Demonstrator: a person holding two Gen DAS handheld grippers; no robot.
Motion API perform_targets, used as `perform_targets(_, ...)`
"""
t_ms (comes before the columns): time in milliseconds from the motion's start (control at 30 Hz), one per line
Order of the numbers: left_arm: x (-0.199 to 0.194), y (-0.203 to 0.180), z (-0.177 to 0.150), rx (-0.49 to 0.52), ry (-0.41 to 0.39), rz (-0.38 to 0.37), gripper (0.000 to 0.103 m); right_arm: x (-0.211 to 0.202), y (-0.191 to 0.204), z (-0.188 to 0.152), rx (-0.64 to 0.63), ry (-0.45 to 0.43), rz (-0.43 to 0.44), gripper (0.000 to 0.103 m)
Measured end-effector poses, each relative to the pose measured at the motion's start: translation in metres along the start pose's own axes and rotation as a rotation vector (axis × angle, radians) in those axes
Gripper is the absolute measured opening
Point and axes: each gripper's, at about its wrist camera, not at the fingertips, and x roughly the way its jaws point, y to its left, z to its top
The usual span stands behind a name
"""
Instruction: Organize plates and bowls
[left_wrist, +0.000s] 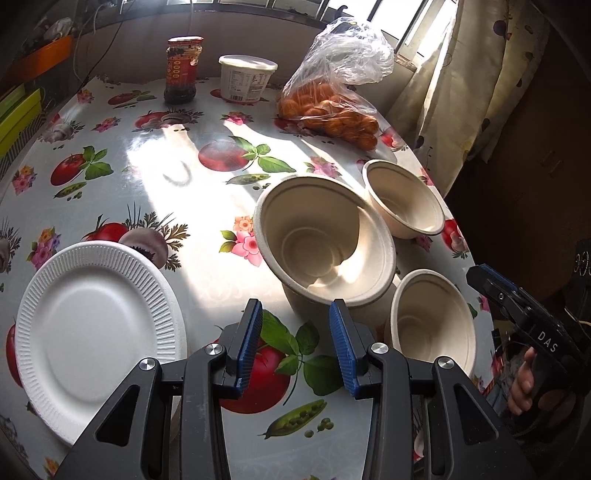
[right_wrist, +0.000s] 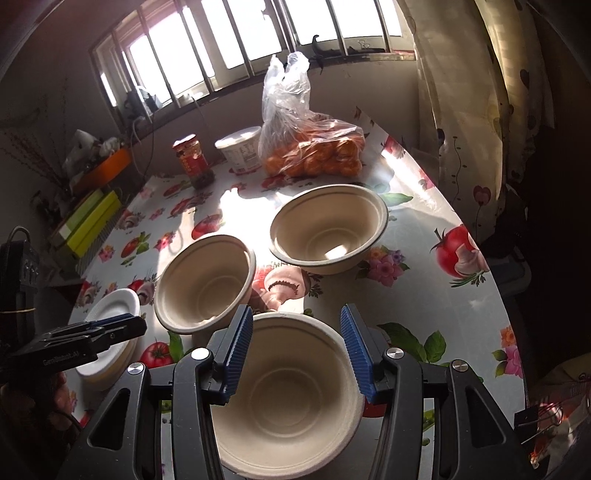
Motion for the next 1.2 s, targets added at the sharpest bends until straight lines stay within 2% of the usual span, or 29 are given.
perform_targets(100, 0.002, 0.004, 0.009, -0.011, -0.011, 0.033, 0.039, 0.011, 0.004, 0.007, -0.018, 0.013, 0.016, 0.05)
perform_targets(300, 0.019, 0.006, 0.027, 0.034, 0.013, 0.12, 0.039, 0.031, 0.018, 0.018, -0.068, 0.051, 0.034, 0.05)
perform_targets(433, 0.021, 0.009, 0.035, 0.028, -0.006, 0.122, 0.039, 0.043, 0.028, 0.024, -0.113, 0.074, 0.032, 0.05)
perform_targets(633, 0.031, 0.012, 0.04, 0.015, 0.012, 0.109, 0.039, 0.059, 0.033, 0.028, -0.117, 0.106, 0.051, 0.048)
perform_targets(767, 0.033, 0.015, 0.042, 0.001, 0.011, 0.086, 0.039, 0.066, 0.04, 0.027, -0.147, 0.117, 0.044, 0.039)
perform_targets(933, 0.038, 0.016, 0.042, -0.015, 0.027, 0.047, 0.039, 0.074, 0.043, 0.027, -0.145, 0.138, 0.061, 0.034)
perform_targets(1100, 0.041, 0.016, 0.042, -0.016, 0.031, 0.047, 0.039, 0.082, 0.041, 0.025, -0.121, 0.154, 0.071, 0.025)
perform_targets(1200, 0.043, 0.018, 0.042, -0.017, 0.032, 0.048, 0.034, 0.084, 0.042, 0.025, -0.119, 0.155, 0.071, 0.023)
